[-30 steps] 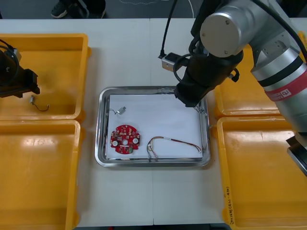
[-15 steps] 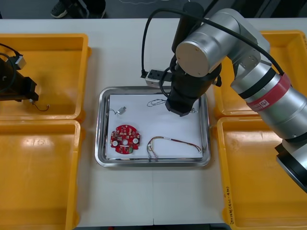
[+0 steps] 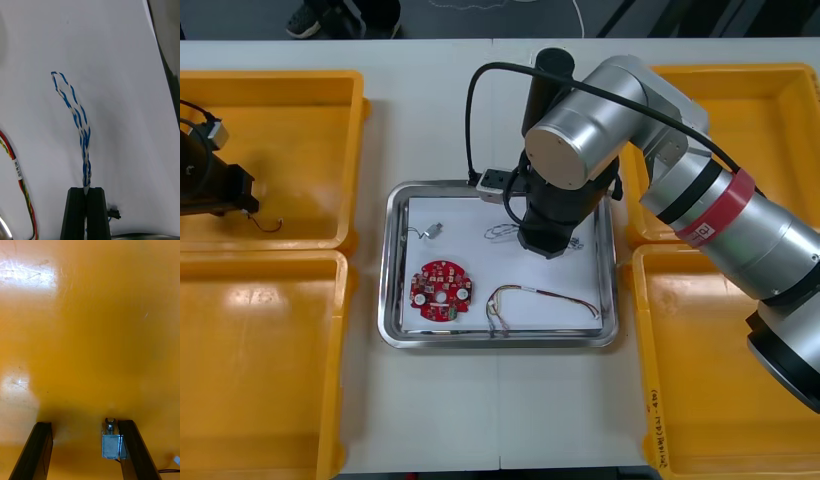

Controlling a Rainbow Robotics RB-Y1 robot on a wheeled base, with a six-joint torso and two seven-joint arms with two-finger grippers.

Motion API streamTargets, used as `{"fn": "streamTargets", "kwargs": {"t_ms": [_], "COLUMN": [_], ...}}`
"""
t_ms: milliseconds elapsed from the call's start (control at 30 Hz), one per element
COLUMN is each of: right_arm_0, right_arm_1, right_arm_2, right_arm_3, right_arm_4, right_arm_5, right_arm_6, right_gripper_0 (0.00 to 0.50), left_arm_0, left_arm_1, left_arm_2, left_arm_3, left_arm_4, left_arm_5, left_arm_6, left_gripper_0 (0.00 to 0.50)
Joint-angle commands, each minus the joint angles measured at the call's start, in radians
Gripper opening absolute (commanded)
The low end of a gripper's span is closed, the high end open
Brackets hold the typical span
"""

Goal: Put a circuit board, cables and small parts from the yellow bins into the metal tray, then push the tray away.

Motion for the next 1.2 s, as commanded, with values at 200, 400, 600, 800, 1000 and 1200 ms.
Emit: {"fn": "streamTargets", "kwargs": {"t_ms": [200,400,600,800,1000,1200], "right_arm_0": [-0.049,-0.049,-0.049,-0.05,-0.049,-0.05], "right_arm_1": [0.036,0.036,0.036,0.036,0.036,0.036], "right_arm_2": [0.073,0.102,0.106,0.104,0.098,0.047], "right_arm_3": [0.033,0.044,0.044,0.044,0.044,0.042], "right_arm_4": [0.005,0.001,-0.004,-0.002,-0.002,-0.03], "right_arm_5": [-0.072,-0.098,-0.098,-0.095,-0.087,-0.05], "right_arm_6": [0.058,0.062,0.064,0.059,0.059,0.056], "right_gripper_0": [0.0,0.0,0.0,0.396,0.5,0.5], "left_arm_0": [-0.028,-0.024,-0.024,-0.029,-0.084,-0.121], "left_arm_1": [-0.04,-0.045,-0.046,-0.045,-0.028,0.012], "left_arm_2": [-0.008,-0.008,-0.01,-0.01,-0.008,-0.007], "left_arm_3": [0.026,0.026,0.026,0.018,0.009,-0.089], "left_arm_4": [-0.034,-0.045,-0.054,-0.059,-0.06,-0.057], "left_arm_5": [-0.031,-0.041,-0.041,-0.034,0.046,0.153], "left_arm_6": [0.018,0.016,0.016,0.021,0.034,0.102], "left_gripper_0": [0.5,0.09,0.0,0.0,0.0,0.0]}}
